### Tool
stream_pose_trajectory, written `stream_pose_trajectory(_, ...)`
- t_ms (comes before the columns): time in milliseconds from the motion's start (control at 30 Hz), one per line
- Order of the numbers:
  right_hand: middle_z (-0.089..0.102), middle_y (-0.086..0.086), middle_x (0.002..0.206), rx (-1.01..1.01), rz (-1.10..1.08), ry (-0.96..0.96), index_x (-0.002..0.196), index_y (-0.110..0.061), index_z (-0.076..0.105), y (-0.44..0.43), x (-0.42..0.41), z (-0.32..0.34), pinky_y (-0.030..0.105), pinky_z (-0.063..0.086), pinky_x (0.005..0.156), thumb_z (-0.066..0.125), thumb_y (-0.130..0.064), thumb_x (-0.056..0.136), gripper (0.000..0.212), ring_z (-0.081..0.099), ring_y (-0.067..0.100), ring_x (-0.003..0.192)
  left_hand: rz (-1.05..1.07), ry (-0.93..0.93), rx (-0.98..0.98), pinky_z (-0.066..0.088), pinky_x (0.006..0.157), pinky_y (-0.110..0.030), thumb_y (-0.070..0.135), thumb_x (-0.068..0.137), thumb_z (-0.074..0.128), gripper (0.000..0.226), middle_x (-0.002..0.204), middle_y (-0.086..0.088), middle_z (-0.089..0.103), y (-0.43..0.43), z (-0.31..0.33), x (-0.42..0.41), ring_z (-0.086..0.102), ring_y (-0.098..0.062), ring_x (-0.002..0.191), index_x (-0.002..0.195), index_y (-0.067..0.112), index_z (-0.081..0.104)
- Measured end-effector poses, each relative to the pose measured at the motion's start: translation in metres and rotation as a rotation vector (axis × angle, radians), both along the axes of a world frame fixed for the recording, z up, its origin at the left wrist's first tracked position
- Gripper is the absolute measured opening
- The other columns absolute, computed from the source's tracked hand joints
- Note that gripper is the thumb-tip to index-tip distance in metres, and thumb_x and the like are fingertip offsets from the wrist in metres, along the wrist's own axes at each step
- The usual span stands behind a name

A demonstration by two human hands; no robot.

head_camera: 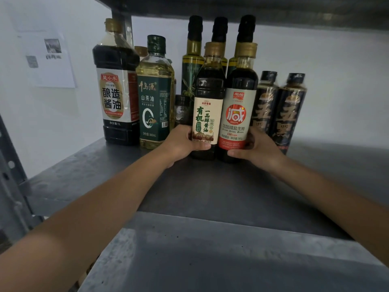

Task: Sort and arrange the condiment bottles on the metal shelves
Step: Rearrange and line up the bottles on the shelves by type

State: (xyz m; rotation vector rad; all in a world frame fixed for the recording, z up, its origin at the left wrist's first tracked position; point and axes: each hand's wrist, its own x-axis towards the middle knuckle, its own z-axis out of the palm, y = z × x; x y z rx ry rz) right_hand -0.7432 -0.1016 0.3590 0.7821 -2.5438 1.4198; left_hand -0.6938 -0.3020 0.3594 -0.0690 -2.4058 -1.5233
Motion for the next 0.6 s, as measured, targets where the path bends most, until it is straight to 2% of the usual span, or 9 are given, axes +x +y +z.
stream_pose_trajectory(67,0.055,0.001,0.129,0.002,-0.004,0.013,0.132,-0.017,0.043,-0.001,0.000,-0.001,0.027,0.042,0.093,0.079,-0.017,0.073,0.070,0.051,0.011,0.112,0.010,-0.007,-0.019,0.045,0.091,-0.023,0.011,0.079,0.074,0.040,0.117,0.001,0.066,0.000,-0.001,0.000,0.059,-0.009,0.105,0.118,0.014,0.063)
stream_pose_trajectory(233,0.055,0.001,0.129,0.021,0.027,0.012,0.134,-0.016,0.042,0.002,-0.002,-0.002,0.026,0.042,0.093,0.077,-0.017,0.075,0.069,0.051,0.010,0.111,0.036,0.028,-0.089,0.040,0.090,-0.019,0.014,0.080,0.074,0.040,0.119,0.001,0.066,0.001,-0.003,0.003,0.058,-0.009,0.109,0.119,0.016,0.064)
stream_pose_trajectory(367,0.056,0.002,0.130,0.018,0.059,-0.002,0.135,-0.016,0.042,0.005,-0.004,-0.003,0.033,0.043,0.100,0.077,-0.016,0.075,0.069,0.052,0.016,0.118,0.148,0.074,-0.217,0.044,0.094,-0.022,0.019,0.080,0.075,0.039,0.118,-0.002,0.067,0.005,-0.005,0.007,0.060,-0.012,0.109,0.117,0.012,0.066)
stream_pose_trajectory(467,0.056,0.002,0.130,0.023,0.070,0.013,0.135,-0.016,0.042,0.008,-0.003,-0.004,0.034,0.043,0.101,0.077,-0.020,0.076,0.069,0.053,0.016,0.118,0.331,0.073,-0.463,0.048,0.079,-0.028,0.032,0.082,0.071,0.030,0.105,-0.007,0.071,0.013,-0.003,0.016,0.065,-0.021,0.098,0.102,0.009,0.071)
stream_pose_trajectory(533,0.057,0.004,0.128,0.063,0.070,0.034,0.135,-0.014,0.042,0.014,-0.002,-0.004,0.031,0.044,0.097,0.076,-0.023,0.077,0.068,0.055,0.017,0.115,0.478,0.005,-0.692,0.048,0.070,-0.033,0.044,0.085,0.064,0.034,0.094,-0.012,0.068,0.023,-0.002,0.028,0.065,-0.029,0.091,0.082,0.010,0.063)
stream_pose_trajectory(600,0.056,0.006,0.128,0.119,0.079,0.019,0.137,-0.012,0.041,0.027,0.003,-0.002,0.033,0.045,0.098,0.075,-0.026,0.078,0.069,0.056,0.019,0.114,0.555,-0.085,-0.855,0.047,0.068,-0.035,0.055,0.088,0.054,0.047,0.095,-0.011,0.065,0.035,-0.004,0.047,0.063,-0.031,0.091,0.087,0.008,0.062)
